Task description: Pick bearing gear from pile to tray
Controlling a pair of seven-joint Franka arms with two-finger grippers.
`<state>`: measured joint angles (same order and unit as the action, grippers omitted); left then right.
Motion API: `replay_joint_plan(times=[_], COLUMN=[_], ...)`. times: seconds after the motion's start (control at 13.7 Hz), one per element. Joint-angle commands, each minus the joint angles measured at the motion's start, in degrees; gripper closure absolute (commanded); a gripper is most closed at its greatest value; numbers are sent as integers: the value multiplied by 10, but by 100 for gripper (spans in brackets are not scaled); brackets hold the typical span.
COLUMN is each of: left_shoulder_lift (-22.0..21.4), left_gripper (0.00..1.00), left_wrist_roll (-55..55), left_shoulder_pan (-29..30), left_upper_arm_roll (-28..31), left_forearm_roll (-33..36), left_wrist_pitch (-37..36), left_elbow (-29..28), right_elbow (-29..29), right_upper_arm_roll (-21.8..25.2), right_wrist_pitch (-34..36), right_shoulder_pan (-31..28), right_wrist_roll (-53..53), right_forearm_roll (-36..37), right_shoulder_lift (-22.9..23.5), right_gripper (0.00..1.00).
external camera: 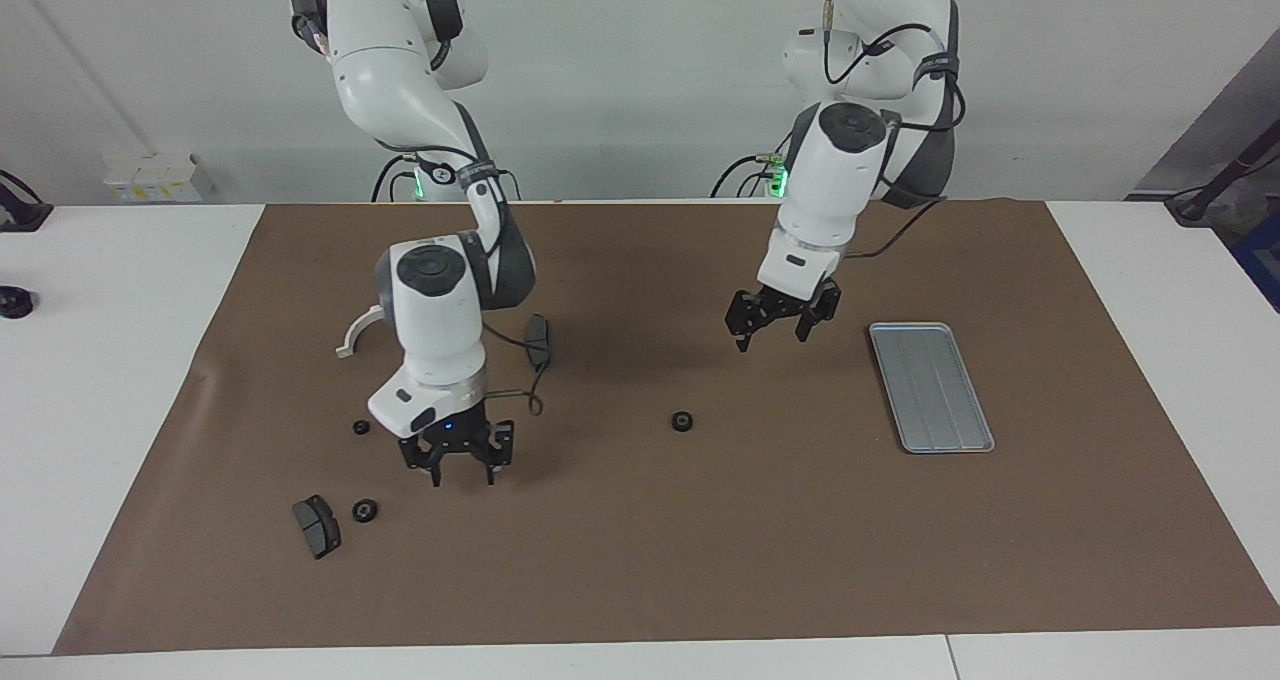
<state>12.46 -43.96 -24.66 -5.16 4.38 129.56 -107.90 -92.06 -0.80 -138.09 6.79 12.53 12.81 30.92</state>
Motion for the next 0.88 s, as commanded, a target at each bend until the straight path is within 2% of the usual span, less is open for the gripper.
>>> replay_joint_plan(times=[0.0, 0.15, 0.44, 0.66, 0.73, 0.8], left_shoulder_lift=[116, 154, 168, 190, 190, 191], left_gripper=[0, 0, 0, 0, 3, 14], left_wrist_roll=[-124, -126, -127, -131, -131, -131], left_shoulder_pan=[-59, -62, -60, -63, -63, -62], left_upper_arm_roll=[9, 9, 9, 10, 9, 9], left_forearm_roll=[75, 75, 67, 70, 72, 72], left_wrist_pitch=[15, 38, 107, 105, 108, 112], left_elbow=[104, 121, 116, 117, 115, 112], right_elbow=[-10, -10, -10, -9, -10, -9], right_upper_arm_roll=[-11, -11, -11, -11, -11, -11], right_wrist_pitch=[2, -3, -51, -94, -110, -109], right_shoulder_pan=[-41, -59, -77, -85, -86, -87], right_wrist_roll=[-45, -60, -60, -58, -58, -57], right_forearm_roll=[4, 4, -9, -9, -9, -9], right_shoulder_lift=[-7, -5, 10, 28, 34, 34], right_gripper=[26, 27, 31, 31, 32, 33])
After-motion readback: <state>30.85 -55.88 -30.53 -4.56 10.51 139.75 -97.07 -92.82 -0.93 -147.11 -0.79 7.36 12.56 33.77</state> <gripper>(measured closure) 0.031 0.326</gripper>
